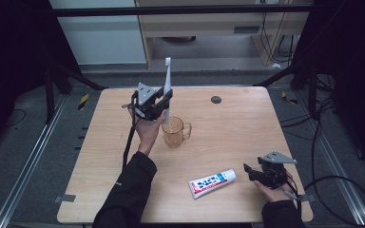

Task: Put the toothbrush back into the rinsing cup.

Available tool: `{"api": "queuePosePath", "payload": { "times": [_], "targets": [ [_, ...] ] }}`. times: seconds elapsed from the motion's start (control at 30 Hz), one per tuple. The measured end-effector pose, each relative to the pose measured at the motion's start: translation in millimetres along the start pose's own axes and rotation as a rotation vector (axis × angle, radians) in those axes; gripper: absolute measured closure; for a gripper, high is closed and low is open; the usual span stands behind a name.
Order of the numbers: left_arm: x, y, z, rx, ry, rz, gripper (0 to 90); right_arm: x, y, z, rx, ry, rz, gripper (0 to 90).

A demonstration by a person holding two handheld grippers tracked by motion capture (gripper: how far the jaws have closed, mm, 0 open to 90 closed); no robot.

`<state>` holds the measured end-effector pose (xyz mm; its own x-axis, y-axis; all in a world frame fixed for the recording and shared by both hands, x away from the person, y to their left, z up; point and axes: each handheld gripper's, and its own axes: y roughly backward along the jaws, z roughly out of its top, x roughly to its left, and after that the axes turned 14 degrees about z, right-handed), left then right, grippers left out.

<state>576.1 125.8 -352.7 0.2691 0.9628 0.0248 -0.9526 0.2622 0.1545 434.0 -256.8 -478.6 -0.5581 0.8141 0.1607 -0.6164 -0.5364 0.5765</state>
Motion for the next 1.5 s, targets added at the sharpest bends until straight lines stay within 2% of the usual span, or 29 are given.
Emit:
{"api": "queuePosePath", "payload": {
  "times": [0.13,0.4,0.87,1.27,1.5],
  "targets": [
    [-2.5,-3.3,-4.5,-0.013,0.007,-0.011,66.8,-0.5,0.7,-0.3,-0.001,-0.002,-0.001,36.4],
    [0.0,-6.5,-21.7,0.002,0.028,-0.028,66.8,-0.2,0.2,-0.5,0.002,0.002,0.001,36.5],
    [2.4,-6.5,-46.9,0.015,0.055,-0.02,66.8,1.2,-0.2,-0.4,0.008,-0.006,0.004,36.6],
    [3.4,-3.2,-67.5,0.028,0.058,-0.038,66.8,0.4,-0.8,-0.9,0.012,0.002,-0.006,36.8],
    [0.3,-2.9,-80.3,0.05,0.045,-0.048,66.7,0.8,-0.6,-0.6,0.01,0.006,-0.006,36.8]
  ]
}}
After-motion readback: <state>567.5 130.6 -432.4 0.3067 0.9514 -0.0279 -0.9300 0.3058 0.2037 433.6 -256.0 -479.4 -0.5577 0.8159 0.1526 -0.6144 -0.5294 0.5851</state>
